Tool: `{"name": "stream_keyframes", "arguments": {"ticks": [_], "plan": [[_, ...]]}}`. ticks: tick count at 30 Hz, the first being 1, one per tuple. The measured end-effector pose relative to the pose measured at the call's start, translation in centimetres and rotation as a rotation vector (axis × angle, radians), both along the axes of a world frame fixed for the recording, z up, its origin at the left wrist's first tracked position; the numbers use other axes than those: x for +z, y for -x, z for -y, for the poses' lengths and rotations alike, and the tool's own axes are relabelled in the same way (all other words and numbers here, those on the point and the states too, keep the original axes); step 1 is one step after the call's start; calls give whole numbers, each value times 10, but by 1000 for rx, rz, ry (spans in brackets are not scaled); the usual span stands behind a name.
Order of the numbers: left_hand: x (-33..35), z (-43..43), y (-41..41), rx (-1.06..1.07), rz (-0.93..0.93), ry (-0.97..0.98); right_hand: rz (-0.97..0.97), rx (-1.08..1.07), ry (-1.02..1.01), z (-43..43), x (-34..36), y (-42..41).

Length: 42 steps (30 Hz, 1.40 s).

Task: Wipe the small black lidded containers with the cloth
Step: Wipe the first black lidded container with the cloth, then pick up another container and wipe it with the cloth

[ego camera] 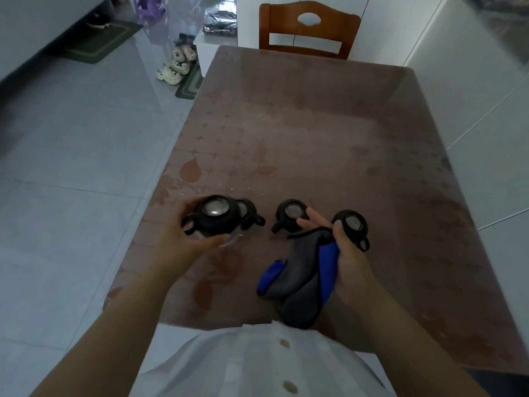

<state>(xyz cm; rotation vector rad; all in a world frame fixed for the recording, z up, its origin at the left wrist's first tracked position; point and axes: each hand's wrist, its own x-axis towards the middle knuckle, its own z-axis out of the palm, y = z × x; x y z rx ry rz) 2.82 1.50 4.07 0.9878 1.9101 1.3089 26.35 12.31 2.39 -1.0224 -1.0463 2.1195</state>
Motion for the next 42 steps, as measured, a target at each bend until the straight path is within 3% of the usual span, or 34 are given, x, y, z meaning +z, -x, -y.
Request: {"name": "stream_keyframes", "arguments": {"ticks": [5,11,17,20,23,28,32,36,42], "plan": [[-47,10,25,223,-93,143,213,-89,-15,5,-13,-10],[-73,2,29,238,-85,255,455,-120,-180,11,-18,-3],[-96,-1,34,258,-54,337,583,112,-458,18,-28,5],[-97,-3,35,219,-85,382,656,252,-558,21,-39,10],[-82,-11,32,184,-261,389,758,321,-629,22,-51,4],[-60,-45,30,-55,-484,227,839,317,-623,23,-57,-12],[-50,-89,12,-346,-648,522,885,398,-634,26,-54,-18],[-57,-109,16,-477,-673,682,909,451,-632,30,-51,-21],[-54,-105,21,-451,-574,609,885,407,-576,31,-49,-23]]}}
